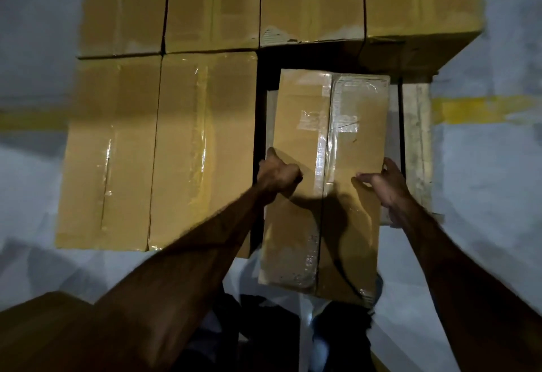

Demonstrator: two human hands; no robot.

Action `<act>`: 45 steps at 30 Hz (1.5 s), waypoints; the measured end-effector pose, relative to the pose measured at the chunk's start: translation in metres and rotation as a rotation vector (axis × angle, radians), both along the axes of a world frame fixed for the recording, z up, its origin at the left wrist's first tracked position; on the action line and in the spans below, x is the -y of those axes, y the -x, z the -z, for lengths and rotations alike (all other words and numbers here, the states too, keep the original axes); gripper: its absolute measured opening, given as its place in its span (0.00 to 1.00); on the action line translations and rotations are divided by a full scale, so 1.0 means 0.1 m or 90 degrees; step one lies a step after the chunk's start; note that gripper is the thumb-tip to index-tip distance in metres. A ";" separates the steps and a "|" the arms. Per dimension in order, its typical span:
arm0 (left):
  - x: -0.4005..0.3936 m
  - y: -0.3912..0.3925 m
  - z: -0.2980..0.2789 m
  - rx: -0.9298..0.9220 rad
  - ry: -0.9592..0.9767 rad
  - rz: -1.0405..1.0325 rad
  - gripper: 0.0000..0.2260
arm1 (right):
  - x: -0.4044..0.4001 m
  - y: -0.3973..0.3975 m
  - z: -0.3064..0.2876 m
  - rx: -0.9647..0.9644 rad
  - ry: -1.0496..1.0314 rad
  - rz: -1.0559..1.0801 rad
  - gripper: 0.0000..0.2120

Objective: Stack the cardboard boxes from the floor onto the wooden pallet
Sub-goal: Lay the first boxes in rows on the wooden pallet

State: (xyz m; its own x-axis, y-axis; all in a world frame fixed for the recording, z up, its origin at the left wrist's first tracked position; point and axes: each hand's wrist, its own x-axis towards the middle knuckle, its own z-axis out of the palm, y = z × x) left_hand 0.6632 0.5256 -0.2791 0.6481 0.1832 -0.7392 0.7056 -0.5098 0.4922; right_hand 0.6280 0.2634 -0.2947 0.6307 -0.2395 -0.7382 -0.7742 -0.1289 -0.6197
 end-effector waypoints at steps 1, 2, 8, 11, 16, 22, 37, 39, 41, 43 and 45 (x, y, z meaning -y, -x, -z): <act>0.02 -0.02 -0.02 -0.005 0.007 -0.007 0.42 | 0.00 -0.01 -0.03 0.006 -0.001 -0.004 0.31; 0.03 -0.03 -0.04 0.002 0.013 -0.013 0.44 | 0.00 -0.01 -0.07 0.017 0.000 -0.007 0.30; 0.02 -0.23 0.02 0.066 0.053 -0.031 0.45 | 0.04 -0.18 -0.16 0.081 0.013 0.014 0.29; -0.02 -0.31 0.04 0.062 0.030 -0.035 0.44 | -0.02 -0.26 -0.15 0.078 -0.005 0.024 0.27; -0.17 -0.37 0.00 0.034 0.090 -0.042 0.07 | 0.03 -0.31 0.25 0.051 -0.036 -0.010 0.35; -0.31 -0.25 0.01 0.135 -0.055 0.139 0.13 | -0.05 -0.41 0.23 0.075 0.029 0.002 0.37; -0.92 0.02 0.31 0.122 -0.291 0.530 0.51 | -0.17 -0.51 0.12 0.082 0.056 -0.020 0.29; -0.92 0.02 0.32 0.129 -0.289 0.532 0.52 | -0.19 -0.52 0.11 0.091 0.047 -0.035 0.29; -0.93 0.02 0.31 0.132 -0.278 0.532 0.53 | -0.24 -0.57 0.09 0.108 0.032 -0.061 0.29; -0.95 0.00 0.29 0.128 -0.267 0.539 0.53 | -0.31 -0.63 0.05 0.114 0.023 -0.080 0.29; -0.98 -0.02 0.30 0.118 -0.267 0.556 0.53 | -0.36 -0.69 0.05 0.112 0.014 -0.084 0.27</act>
